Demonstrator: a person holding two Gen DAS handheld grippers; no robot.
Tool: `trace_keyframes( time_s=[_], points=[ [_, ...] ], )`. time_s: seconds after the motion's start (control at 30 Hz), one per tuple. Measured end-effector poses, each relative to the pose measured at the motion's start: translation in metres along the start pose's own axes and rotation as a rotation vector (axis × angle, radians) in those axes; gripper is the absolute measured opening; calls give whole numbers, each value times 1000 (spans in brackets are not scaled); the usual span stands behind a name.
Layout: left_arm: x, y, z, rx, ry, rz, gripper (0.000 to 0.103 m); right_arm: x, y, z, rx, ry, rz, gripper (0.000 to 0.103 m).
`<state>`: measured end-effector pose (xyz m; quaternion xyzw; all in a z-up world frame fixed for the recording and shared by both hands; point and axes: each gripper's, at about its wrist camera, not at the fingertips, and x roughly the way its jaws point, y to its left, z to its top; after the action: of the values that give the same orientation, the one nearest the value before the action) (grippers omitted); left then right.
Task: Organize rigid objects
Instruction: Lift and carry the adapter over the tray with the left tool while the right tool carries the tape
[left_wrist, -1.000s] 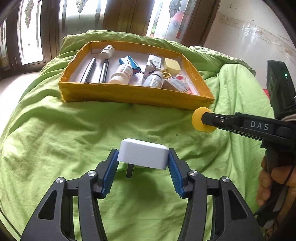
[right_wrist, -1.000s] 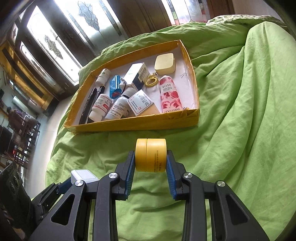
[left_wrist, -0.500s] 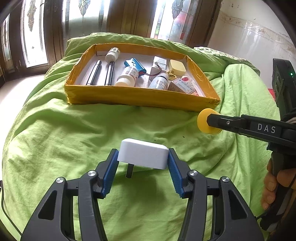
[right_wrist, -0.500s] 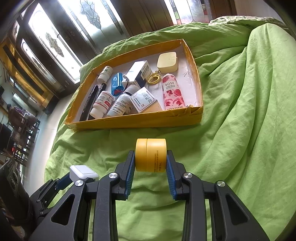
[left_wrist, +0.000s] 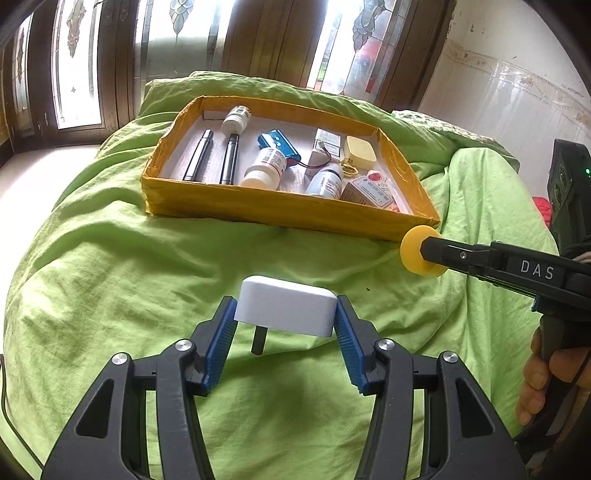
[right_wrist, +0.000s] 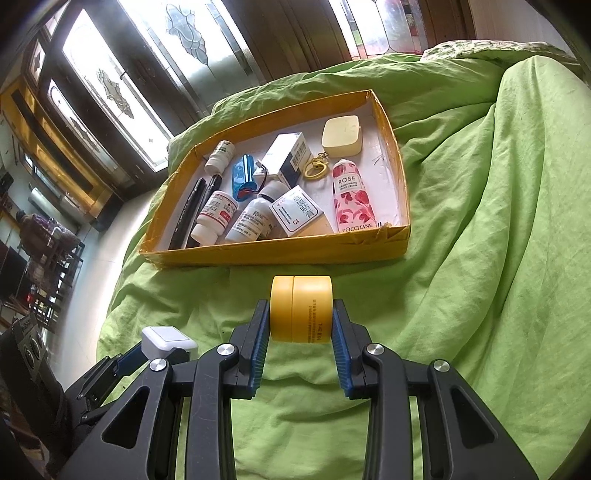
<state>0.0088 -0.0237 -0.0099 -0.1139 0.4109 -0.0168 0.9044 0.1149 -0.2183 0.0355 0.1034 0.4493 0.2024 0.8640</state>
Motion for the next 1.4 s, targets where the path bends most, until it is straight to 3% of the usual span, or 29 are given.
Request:
trace_keyframes(
  time_s=[0.3, 0.57, 0.77, 1.4],
  points=[
    [-4, 1, 16, -9, -1, -5, 52, -6, -1, 4, 15, -20, 26, 29],
    [-4, -11, 53, 21, -28, -8, 52, -8, 0, 10, 33, -23, 48, 29],
    [-1, -13, 87, 16, -57, 16, 52, -17, 2, 35, 59, -63, 61, 29],
    [47, -10, 135, 58, -25, 68, 52, 5, 11, 107, 78, -126, 54, 29]
  ],
)
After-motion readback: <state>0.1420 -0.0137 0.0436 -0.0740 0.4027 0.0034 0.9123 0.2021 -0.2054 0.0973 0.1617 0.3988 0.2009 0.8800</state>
